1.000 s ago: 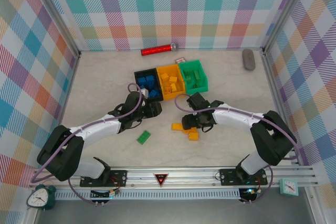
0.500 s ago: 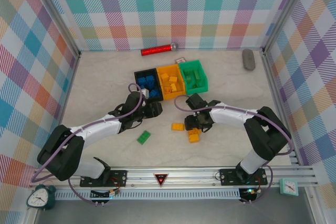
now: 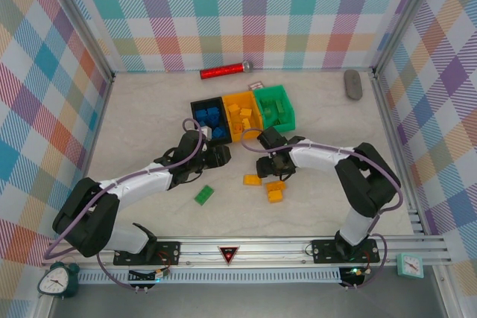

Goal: Sort the legos into containers by color
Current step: Pick up the lego from the bottom-center of the table, then place the lego in the container.

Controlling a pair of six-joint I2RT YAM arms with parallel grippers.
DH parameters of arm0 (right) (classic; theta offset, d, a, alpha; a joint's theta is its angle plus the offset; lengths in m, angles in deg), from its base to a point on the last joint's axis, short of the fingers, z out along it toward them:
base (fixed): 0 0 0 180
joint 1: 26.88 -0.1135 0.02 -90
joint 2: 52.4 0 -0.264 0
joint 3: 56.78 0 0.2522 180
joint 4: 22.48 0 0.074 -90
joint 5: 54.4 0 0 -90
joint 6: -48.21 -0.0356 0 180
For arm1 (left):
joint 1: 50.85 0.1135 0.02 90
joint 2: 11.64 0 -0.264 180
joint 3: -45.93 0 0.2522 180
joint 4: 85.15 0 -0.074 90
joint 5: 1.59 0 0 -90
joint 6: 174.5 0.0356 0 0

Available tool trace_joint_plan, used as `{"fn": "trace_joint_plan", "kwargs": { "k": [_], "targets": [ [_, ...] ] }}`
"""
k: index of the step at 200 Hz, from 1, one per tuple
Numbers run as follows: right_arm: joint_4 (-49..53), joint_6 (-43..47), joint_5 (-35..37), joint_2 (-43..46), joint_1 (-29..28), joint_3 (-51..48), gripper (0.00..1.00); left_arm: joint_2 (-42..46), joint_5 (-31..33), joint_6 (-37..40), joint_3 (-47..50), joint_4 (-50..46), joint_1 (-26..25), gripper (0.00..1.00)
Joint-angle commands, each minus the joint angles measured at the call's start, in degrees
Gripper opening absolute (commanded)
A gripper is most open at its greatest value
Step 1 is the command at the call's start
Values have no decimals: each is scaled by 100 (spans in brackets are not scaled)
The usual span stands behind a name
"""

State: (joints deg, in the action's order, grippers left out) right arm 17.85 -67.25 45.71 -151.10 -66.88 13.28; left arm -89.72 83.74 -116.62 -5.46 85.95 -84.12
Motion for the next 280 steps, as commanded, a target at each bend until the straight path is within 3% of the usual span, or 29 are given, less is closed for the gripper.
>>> {"fn": "trace_joint_plan", "kwargs": {
  "k": [1, 24, 79, 107, 149, 218, 254, 280],
  "targets": [
    [7, 43, -76, -52, -33, -12, 67, 271, 152, 73, 174, -99, -65, 67],
    [-46, 55, -61, 48, -29, -95, 59, 360, 238, 80, 242, -177, -65, 67],
    [-41, 119, -274, 322, -31, 223, 59, 608, 628, -201, 438, -251, -65, 66],
    [-248, 152, -642, 290, -33, 567, 59, 628, 1384, -643, 248, -1192, -56, 63],
    [-285, 312, -1080, -161, -77, 1562, 60, 823, 1581, -896, 379, -1573, -56, 62],
    [119, 633, -1261, -1621, -209, 4101, 62, 1355, 1493, -1148, 703, -1874, -56, 62],
    [878, 844, -1151, -2806, -206, 6117, 63, 1442, 1026, -992, 722, -1949, -64, 63],
    [1455, 989, -1020, -3619, -201, 7551, 71, 1636, 697, -842, 883, -1917, -81, 64]
  ]
}}
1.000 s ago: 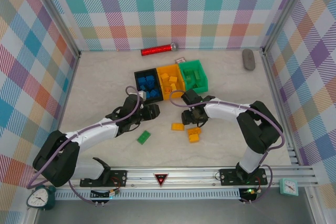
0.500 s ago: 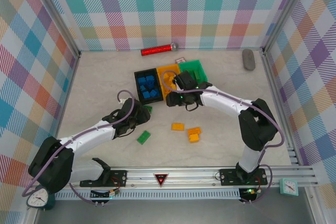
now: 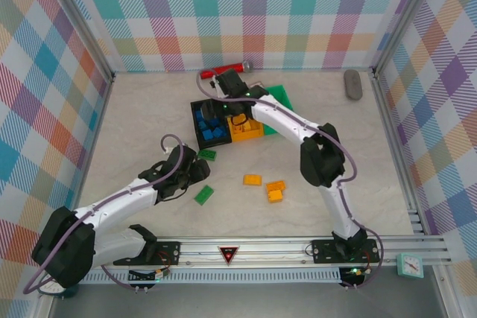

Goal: Sort the legos into containers by color
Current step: Place the lego in the container.

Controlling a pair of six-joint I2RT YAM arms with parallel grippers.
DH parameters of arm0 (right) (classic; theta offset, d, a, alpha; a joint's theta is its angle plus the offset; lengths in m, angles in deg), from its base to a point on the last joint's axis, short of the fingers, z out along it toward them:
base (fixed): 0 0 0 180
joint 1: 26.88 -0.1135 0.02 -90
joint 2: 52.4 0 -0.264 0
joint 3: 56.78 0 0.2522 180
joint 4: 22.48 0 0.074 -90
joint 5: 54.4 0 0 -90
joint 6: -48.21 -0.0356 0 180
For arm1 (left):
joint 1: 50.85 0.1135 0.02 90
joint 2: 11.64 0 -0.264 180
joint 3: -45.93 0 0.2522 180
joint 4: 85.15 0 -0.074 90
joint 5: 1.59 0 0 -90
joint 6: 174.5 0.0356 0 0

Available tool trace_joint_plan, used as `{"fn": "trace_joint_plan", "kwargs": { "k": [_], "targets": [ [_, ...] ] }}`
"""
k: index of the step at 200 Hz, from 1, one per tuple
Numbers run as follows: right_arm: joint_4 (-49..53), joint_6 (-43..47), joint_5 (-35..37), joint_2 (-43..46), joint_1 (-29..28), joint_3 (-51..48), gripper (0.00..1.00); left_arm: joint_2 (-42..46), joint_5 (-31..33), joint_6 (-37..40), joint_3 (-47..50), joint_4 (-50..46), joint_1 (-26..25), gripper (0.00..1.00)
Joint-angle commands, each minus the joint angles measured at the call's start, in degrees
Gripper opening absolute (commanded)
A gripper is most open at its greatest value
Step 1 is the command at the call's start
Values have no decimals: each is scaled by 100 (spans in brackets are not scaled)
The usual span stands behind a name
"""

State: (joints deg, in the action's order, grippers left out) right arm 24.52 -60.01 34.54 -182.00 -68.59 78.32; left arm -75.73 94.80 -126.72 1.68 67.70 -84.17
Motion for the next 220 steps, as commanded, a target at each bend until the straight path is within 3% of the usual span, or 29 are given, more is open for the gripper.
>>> {"fn": "trace_joint_plan", "kwargs": {
  "k": [1, 21, 58, 107, 166, 220],
  "targets": [
    [820, 266, 97, -560, -34, 1105, 71, 243, -410, 173, 171, -97, -78, 64],
    [1229, 276, -13, -895, -39, 1841, 76, 544, -537, 305, 272, -199, -121, 66],
    [1073, 240, -52, -562, -47, 1357, 79, 790, -715, 493, 367, -536, -165, 76],
    [220, 301, 38, 831, -142, -668, 79, 208, -827, 621, 191, -704, -420, 75],
    [-753, 174, 617, 2518, -144, -3318, 79, -488, -50, 809, -377, -1372, -1065, 72],
    [-1003, 205, 1045, 3326, -144, -4698, 79, -1495, 798, 1011, -1070, -2067, -1550, 68]
  ]
}}
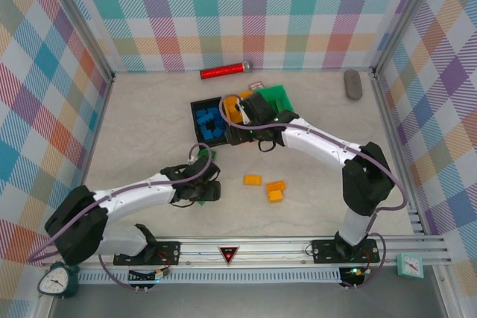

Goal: Sort the legos into containers by color
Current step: Place the lego in the container, then pick up the lego from the middle-left of the table, then place the lego in the container.

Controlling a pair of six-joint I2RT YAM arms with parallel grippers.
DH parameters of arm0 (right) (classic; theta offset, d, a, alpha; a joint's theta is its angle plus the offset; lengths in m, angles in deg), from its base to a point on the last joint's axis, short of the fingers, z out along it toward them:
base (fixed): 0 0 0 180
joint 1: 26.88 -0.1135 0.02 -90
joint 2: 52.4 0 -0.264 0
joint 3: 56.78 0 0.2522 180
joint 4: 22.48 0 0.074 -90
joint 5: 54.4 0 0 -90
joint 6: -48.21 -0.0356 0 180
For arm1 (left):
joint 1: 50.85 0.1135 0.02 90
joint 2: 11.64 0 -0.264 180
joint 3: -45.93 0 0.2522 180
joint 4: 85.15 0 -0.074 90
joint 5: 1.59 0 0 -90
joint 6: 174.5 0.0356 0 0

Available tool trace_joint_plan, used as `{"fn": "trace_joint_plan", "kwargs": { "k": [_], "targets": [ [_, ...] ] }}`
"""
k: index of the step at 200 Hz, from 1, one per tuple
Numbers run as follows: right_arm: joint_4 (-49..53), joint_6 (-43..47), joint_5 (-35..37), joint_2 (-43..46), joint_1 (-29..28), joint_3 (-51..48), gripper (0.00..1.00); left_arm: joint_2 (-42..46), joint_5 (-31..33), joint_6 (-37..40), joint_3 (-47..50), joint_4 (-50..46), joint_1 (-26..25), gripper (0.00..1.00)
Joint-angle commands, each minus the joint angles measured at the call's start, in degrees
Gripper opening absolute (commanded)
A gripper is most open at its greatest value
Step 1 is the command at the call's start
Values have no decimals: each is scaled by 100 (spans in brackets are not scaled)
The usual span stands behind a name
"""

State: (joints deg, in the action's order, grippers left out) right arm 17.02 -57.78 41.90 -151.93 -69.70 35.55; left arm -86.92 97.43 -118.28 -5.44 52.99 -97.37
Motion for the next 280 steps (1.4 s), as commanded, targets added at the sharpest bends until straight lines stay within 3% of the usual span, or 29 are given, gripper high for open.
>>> {"fn": "trace_joint_plan", "kwargs": {
  "k": [1, 43, 78, 102, 147, 196, 280],
  "targets": [
    [-244, -18, 313, 328, -32, -443, 79, -392, 555, 164, -369, -607, -237, 67],
    [-453, -111, 358, 814, -6, -1158, 79, -1092, 887, 201, -727, -866, -431, 57],
    [-575, -153, 389, 1060, 127, -1557, 80, -1207, 724, 201, -872, -686, -483, 32],
    [-684, -263, 206, 1264, 327, -1846, 80, -1209, 685, 179, -1022, -666, -482, 23],
    [-975, -285, 288, 1740, 710, -2549, 80, -1212, 594, 193, -1418, -565, -485, 21],
    [-1782, -378, 1010, 2493, 828, -3518, 81, -1406, 566, 320, -2127, -321, -481, 19],
    [-2019, -713, 657, 2642, 1230, -3874, 81, -2649, 577, 941, -4346, -647, -456, 16]
  ]
}}
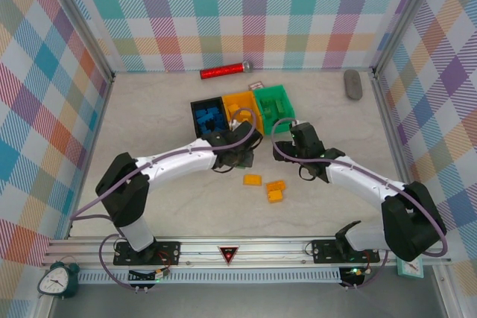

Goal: Sort the legos into containers by color
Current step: Place the lego in the container.

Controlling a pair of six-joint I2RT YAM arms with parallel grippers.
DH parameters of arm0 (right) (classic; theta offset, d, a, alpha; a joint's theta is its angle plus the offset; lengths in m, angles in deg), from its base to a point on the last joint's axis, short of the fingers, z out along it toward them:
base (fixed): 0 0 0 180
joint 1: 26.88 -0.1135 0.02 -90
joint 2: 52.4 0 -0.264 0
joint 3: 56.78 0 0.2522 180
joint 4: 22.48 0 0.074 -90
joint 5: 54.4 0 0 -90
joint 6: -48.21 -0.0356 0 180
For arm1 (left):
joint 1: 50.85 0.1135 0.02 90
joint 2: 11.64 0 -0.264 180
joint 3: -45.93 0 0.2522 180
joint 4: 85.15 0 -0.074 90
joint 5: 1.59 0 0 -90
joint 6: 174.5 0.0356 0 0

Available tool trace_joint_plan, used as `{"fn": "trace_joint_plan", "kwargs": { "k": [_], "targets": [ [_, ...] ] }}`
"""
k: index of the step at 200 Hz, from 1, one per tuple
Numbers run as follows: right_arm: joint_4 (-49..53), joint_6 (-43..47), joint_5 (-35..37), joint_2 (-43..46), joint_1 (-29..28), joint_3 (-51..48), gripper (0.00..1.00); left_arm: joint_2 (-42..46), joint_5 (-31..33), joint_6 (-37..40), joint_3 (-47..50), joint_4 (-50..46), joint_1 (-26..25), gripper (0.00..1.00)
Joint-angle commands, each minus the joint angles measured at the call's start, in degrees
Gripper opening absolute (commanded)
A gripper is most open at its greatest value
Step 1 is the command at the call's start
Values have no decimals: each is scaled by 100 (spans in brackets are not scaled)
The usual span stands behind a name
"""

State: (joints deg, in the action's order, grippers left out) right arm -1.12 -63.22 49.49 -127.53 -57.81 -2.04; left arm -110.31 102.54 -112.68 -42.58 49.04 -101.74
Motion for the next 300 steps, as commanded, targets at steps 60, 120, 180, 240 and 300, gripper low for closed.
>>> {"fn": "trace_joint_plan", "kwargs": {
  "k": [60, 120, 180, 240, 300],
  "targets": [
    [-349, -251, -28, 383, 210, -321, 82, -1043, -451, 634, -1997, -210, 343, 17],
    [-603, -484, -451, 159, 231, -381, 82, -1794, -1476, 4, -3036, 436, 1068, 18],
    [-536, -494, -465, 192, 229, -354, 82, -2941, -1186, 279, -4672, 415, 1252, 20],
    [-613, -498, -519, 35, 233, -338, 82, -4007, -1253, -59, -5979, 528, 1406, 52],
    [-643, -511, -555, -77, 235, -310, 82, -3078, -1727, 47, -4442, 1281, 1390, 67]
  ]
}}
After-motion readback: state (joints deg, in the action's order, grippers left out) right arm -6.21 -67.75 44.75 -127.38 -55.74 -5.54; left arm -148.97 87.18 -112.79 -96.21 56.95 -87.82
